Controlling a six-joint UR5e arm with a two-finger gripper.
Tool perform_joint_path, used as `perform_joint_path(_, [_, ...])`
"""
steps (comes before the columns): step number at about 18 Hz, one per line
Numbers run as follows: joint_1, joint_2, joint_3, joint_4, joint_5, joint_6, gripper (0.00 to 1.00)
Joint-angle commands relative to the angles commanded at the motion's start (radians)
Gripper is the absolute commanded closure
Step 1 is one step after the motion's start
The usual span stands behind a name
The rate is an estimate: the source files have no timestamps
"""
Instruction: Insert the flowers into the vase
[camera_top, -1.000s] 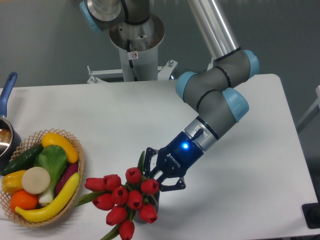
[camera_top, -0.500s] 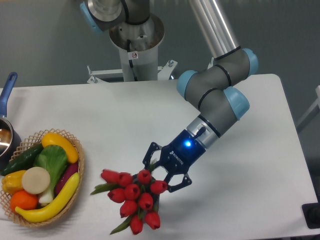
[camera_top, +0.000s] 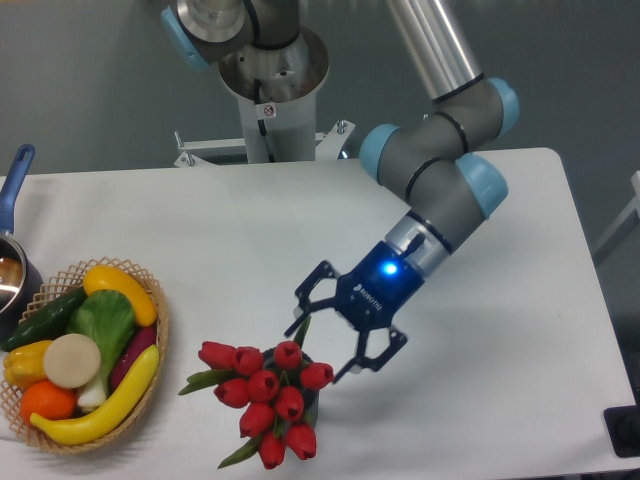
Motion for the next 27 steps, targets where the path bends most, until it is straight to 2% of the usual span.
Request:
perform_joint_path(4, [0.083, 0.034, -0.003, -0.002, 0.002, -0.002, 0.0])
perform_joint_path(5, [0.125, 0.044, -0.009, -0.003, 0.006, -0.002, 0.0])
perform_joint_path(9, [0.212, 0.101, -0.038, -0.003, 0.037, 0.002, 0.0])
perform_joint_path(14, [0.261, 0.144, -0.04, -0.005, 0.323, 0.003, 0.0])
perform_joint_path(18, [0.264, 0.163, -0.04, -0.005, 0.573, 0.005, 0.0])
perform_joint_path(21, [0.264, 0.172, -0.041, -0.006, 0.773, 0.055, 0.0])
perform_joint_path(27, [0.266, 0.186, -0.077, -0.04, 0.992, 0.165, 0.0])
